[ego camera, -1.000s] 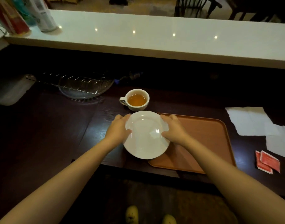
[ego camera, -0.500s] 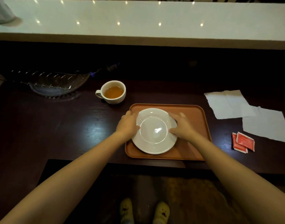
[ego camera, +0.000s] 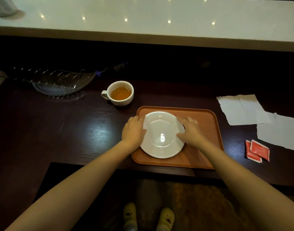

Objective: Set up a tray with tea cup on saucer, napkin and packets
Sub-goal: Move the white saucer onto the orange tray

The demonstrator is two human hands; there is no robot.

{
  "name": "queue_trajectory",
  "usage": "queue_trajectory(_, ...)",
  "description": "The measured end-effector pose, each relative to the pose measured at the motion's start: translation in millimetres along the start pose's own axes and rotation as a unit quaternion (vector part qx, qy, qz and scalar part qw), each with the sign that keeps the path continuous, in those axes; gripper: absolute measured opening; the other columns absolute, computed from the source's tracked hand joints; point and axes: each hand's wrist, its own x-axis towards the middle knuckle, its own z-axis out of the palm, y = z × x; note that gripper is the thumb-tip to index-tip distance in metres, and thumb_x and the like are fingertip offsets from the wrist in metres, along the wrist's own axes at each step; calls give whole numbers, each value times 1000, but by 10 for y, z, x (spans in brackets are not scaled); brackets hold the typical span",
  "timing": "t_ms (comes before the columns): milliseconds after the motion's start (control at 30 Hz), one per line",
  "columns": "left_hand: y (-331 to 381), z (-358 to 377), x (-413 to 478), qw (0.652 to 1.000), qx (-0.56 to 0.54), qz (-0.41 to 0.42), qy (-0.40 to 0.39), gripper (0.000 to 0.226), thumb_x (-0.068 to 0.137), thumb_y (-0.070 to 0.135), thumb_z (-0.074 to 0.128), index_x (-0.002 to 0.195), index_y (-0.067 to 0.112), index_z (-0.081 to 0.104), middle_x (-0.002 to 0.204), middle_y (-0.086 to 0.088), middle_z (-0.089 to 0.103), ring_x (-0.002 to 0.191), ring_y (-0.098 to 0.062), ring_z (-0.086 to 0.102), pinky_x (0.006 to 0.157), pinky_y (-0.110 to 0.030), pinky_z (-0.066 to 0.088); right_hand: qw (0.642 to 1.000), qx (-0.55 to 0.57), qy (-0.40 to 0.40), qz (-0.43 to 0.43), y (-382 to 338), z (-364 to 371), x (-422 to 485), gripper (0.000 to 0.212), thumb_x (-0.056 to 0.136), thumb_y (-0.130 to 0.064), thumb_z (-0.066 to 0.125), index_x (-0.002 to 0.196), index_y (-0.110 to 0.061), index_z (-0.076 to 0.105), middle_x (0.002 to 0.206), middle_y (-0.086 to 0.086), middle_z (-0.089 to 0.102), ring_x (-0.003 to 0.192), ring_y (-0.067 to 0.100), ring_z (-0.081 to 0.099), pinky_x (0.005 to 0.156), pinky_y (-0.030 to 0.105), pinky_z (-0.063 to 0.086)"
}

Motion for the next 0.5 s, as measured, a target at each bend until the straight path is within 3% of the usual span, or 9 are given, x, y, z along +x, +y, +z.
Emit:
queue_trajectory(167, -66, 11, -13, 996, 67, 45, 38, 43, 85, 33, 54, 124, 16, 44, 114, -6, 60, 107, -25, 44, 87, -34, 36, 1000, -28, -2, 5, -26, -3, 42, 66, 79, -11, 63, 138, -19, 35, 142, 12, 35, 132, 32, 26, 106, 45, 31)
queue_trajectory(267, -181, -41, -26, 997, -14, 61, 52, 47, 85, 35, 54, 128, 17, 43, 115, -4, 58, 109, -25, 44, 89, -34, 37, 998, -45, 33, 6, -164, -8, 130, 65, 81, -19, 65, 137, -14, 33, 143, 12, 32, 132, 31, 26, 106, 43, 32)
queue_trajectory(333, -342, -138, -15, 989, -96, 53, 102, 53, 82, 34, 59, 130, 17, 43, 120, -4, 55, 113, -26, 44, 93, -35, 39, 998, -11, 55, -29, -344, -12, 233, 74, 81, -27, 66, 141, -14, 25, 146, 12, 27, 135, 30, 23, 108, 43, 30)
queue_trajectory(433, -752, -370, 79, 969, -173, 28, 174, 69, 74, 32, 71, 133, 14, 41, 130, -10, 48, 118, -27, 40, 97, -31, 33, 993, 46, 38, -104, -713, 5, 450, 85, 77, -32, 70, 144, -17, 19, 151, 10, 23, 139, 29, 20, 109, 43, 28)
queue_trajectory(500, -1069, -536, 207, 972, -159, 37, 171, 85, 67, 34, 77, 137, 13, 35, 139, -11, 42, 126, -27, 36, 102, -29, 25, 989, 59, 12, -135, -959, 68, 616, 92, 73, -32, 73, 144, -18, 16, 152, 9, 21, 140, 29, 19, 110, 42, 28)
